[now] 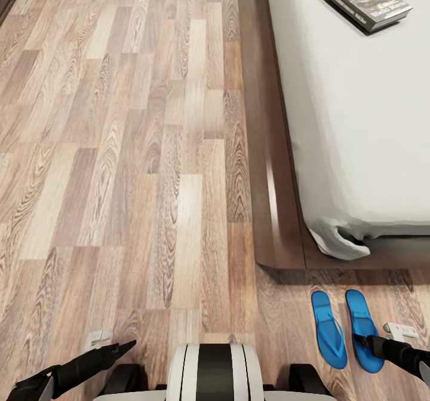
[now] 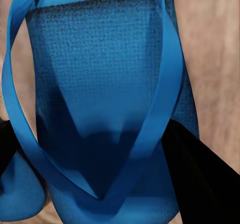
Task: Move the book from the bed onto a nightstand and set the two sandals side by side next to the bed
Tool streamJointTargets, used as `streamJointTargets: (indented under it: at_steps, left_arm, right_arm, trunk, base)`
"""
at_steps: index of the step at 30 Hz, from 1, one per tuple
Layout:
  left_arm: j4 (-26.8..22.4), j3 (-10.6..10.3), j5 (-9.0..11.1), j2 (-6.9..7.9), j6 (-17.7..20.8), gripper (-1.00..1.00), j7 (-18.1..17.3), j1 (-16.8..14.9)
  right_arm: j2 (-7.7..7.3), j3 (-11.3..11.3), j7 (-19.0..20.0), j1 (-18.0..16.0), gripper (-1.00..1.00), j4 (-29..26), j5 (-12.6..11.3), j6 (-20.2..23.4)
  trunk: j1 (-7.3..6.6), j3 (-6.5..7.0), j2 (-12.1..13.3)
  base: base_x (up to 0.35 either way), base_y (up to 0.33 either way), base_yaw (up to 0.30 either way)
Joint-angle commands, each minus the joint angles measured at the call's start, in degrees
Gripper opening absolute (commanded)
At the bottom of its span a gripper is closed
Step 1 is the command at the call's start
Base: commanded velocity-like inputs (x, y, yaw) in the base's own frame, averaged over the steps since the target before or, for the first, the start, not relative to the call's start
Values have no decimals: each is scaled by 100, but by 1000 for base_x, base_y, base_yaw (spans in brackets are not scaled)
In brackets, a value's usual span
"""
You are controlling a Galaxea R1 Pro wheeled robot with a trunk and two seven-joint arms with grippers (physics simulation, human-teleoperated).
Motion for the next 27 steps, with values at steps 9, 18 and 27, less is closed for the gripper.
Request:
streamJointTargets:
  at_steps: [9, 18, 27]
  left_arm:
    - [-7, 41, -47, -7, 53, 100, -61, -7]
    - [-8, 41, -48, -6, 53, 100, -59, -7]
    - [-7, 41, -48, -6, 53, 100, -68, -7]
  right_arm:
    - [-2, 27, 14, -8, -100, -5, -67, 29]
    - [-2, 27, 14, -8, -100, -5, -67, 29]
    - [-2, 26, 14, -8, -100, -7, -67, 29]
  trunk:
    - [8, -69, -5]
    - [13, -113, -8]
    - [13, -113, -8]
  base:
    - [6, 0, 0]
    - [0, 0, 0]
    - [0, 0, 0]
